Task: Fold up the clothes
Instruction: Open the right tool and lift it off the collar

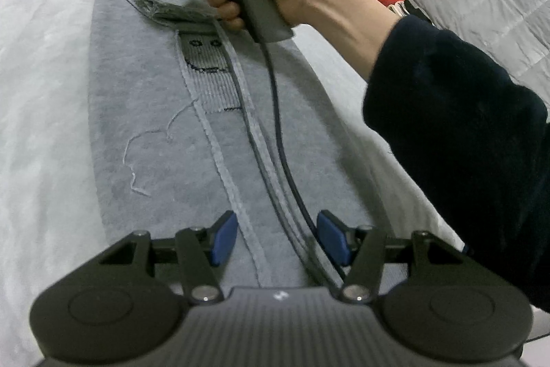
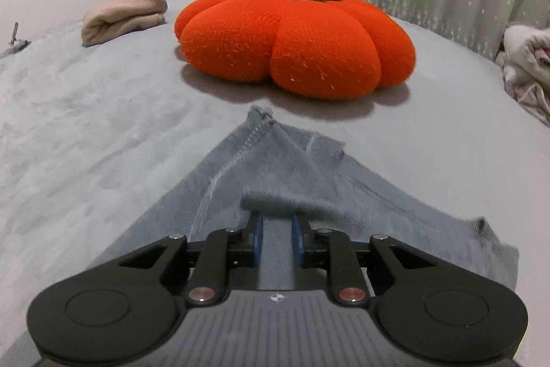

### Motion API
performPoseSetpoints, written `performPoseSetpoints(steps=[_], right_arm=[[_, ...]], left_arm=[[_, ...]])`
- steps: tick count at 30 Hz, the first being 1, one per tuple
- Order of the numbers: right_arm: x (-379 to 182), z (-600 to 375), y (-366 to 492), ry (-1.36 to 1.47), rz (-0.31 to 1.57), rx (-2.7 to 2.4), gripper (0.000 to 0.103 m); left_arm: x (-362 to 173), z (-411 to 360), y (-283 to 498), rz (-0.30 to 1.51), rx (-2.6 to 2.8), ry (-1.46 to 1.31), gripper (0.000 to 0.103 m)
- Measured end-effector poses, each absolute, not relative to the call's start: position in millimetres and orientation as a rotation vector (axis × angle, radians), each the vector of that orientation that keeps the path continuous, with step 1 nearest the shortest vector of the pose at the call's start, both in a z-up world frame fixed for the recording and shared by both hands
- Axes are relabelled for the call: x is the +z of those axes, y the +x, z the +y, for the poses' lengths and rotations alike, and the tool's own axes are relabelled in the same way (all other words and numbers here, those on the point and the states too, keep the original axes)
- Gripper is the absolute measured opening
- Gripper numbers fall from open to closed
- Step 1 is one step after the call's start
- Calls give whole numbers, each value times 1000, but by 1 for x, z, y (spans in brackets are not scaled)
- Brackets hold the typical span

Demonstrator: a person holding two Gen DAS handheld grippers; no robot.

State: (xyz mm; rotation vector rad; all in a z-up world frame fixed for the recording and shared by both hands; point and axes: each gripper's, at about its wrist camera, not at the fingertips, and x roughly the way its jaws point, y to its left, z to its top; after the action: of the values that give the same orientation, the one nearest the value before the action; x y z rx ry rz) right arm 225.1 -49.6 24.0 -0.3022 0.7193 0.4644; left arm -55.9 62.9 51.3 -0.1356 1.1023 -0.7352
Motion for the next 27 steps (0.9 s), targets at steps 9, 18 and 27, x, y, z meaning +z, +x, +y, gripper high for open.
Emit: performPoseSetpoints(steps=[9,18,27], right_arm=[[36,-52,229,-289,714,460,19],[39,-142,212,-119,769,344,19],[28,-120,194,-246,716,263,22]], left_arm=[[54,69,-61,1101,-743,-148,54],[58,68,-58,1077,-684,-121,56],[56,74,-50,1067,-612,-109,56]])
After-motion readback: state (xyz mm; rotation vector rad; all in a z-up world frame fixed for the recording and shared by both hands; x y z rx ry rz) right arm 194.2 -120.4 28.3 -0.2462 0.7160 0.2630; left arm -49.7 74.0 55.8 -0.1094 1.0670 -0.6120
